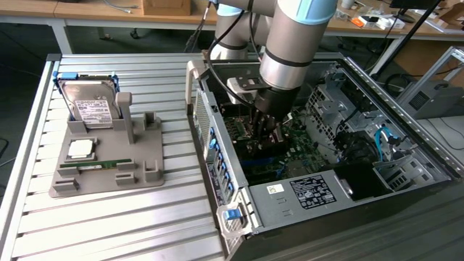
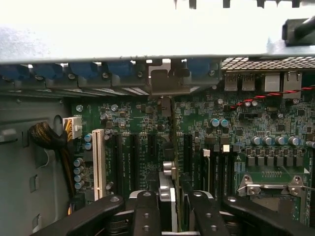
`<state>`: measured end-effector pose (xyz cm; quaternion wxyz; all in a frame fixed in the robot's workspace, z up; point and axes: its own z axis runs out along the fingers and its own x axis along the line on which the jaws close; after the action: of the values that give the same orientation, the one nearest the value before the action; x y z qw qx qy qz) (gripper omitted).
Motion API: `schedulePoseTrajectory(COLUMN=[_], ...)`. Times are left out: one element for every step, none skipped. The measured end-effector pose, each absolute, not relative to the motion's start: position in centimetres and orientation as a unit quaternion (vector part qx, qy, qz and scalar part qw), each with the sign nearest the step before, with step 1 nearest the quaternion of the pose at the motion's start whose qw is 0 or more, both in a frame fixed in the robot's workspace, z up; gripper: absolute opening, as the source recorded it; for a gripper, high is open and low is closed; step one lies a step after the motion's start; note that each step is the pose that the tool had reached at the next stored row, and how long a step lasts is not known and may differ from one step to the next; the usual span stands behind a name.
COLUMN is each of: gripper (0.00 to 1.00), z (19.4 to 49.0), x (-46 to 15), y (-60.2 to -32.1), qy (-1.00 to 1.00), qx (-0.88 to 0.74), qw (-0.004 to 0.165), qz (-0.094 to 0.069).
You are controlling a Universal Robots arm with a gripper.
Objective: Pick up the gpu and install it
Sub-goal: 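Insert the gpu into the slot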
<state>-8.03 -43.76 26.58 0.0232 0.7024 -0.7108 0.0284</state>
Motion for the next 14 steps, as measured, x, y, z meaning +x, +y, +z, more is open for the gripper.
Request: schedulePoseTrajectory(gripper=[0.27,0.27,0.27,0.27,0.27,0.27,0.27,0.27,0.27,0.27,0.27,0.27,0.27,0.27], z=[26.58,26.57,26.56,26.55,26.55,26.54,26.54,26.55,26.55,26.56,26.56,26.55,26.55,26.54], x=[-8.03,-8.04,-8.06,-8.07,-8.07,-8.07,-8.07,-8.07,-8.07,-8.08,-8.08,-8.08,-8.07,-8.08], y=[-43.76,-43.76,-43.76,-43.76,-43.76,-43.76,-43.76,-43.76,-43.76,-43.76,-43.76,-43.77,-43.77,-43.79], qy=[-0.711,-0.711,-0.711,-0.711,-0.711,-0.711,-0.711,-0.711,-0.711,-0.711,-0.711,-0.712,-0.712,-0.712], qx=[0.702,0.702,0.702,0.701,0.701,0.701,0.701,0.701,0.701,0.701,0.701,0.701,0.701,0.701], qw=[0.019,0.013,0.009,0.004,0.002,0.002,0.002,0.002,0.002,0.001,-0.001,-0.007,-0.014,-0.019], qz=[0.033,0.038,0.042,0.047,0.049,0.049,0.049,0.049,0.049,0.049,0.046,0.041,0.034,0.028])
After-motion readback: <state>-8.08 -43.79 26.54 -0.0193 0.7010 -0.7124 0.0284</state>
